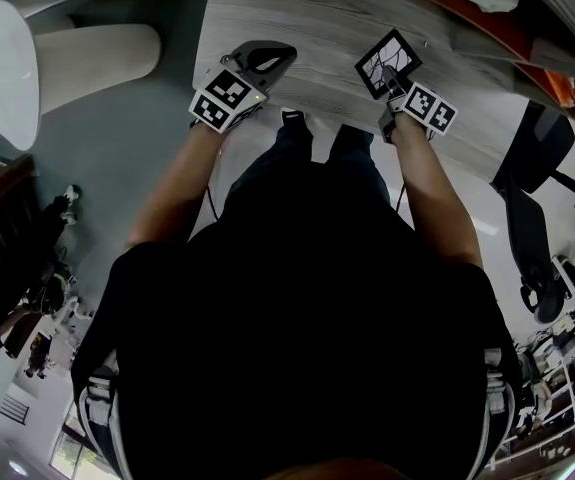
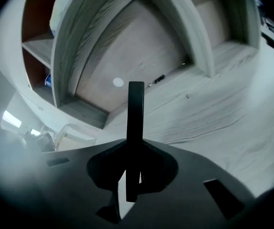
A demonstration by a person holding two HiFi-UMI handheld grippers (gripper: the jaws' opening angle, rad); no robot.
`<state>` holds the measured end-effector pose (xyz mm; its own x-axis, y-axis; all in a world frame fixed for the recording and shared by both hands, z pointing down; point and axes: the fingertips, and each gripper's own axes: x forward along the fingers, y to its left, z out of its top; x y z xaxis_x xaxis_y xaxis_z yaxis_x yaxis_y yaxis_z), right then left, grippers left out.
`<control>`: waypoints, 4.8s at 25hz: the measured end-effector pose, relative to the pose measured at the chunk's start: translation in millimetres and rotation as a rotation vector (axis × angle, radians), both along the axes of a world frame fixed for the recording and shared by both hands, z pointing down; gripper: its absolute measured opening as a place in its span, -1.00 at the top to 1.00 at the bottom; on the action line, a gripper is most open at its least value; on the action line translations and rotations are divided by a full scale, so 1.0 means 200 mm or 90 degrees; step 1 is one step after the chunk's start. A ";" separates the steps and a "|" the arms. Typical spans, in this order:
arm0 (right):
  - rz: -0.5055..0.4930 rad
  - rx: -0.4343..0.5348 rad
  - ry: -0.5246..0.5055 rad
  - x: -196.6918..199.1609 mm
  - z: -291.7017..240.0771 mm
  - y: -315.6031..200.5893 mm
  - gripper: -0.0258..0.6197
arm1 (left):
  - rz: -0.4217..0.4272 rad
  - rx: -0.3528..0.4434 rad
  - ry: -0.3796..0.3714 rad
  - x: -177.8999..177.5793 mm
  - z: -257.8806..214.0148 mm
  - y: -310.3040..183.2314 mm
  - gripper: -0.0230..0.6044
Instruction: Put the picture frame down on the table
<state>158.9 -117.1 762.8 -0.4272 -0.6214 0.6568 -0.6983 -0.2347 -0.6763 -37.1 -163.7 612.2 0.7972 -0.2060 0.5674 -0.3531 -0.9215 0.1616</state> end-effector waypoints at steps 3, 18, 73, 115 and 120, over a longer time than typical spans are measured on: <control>0.057 -0.026 -0.040 0.04 0.05 0.02 0.83 | 0.004 -0.004 -0.001 0.00 0.01 0.01 0.87; 0.217 -0.078 -0.204 0.04 0.17 0.03 0.83 | 0.006 -0.025 -0.002 0.02 0.07 0.06 0.87; 0.298 -0.257 -0.277 -0.16 0.38 0.17 -0.08 | 0.051 -0.077 0.031 0.06 0.10 0.17 0.87; 0.230 -0.229 -0.268 -0.19 0.24 0.20 -0.08 | 0.051 -0.064 0.038 0.07 0.09 0.26 0.87; 0.215 -0.217 -0.250 -0.17 0.21 0.21 -0.03 | 0.054 -0.066 0.045 0.09 0.07 0.27 0.87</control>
<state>125.2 -75.8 804.8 -0.4935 -0.5477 0.6757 -0.2624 -0.6469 -0.7160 -18.3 -110.2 625.2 0.8484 -0.0792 0.5233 -0.2586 -0.9247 0.2793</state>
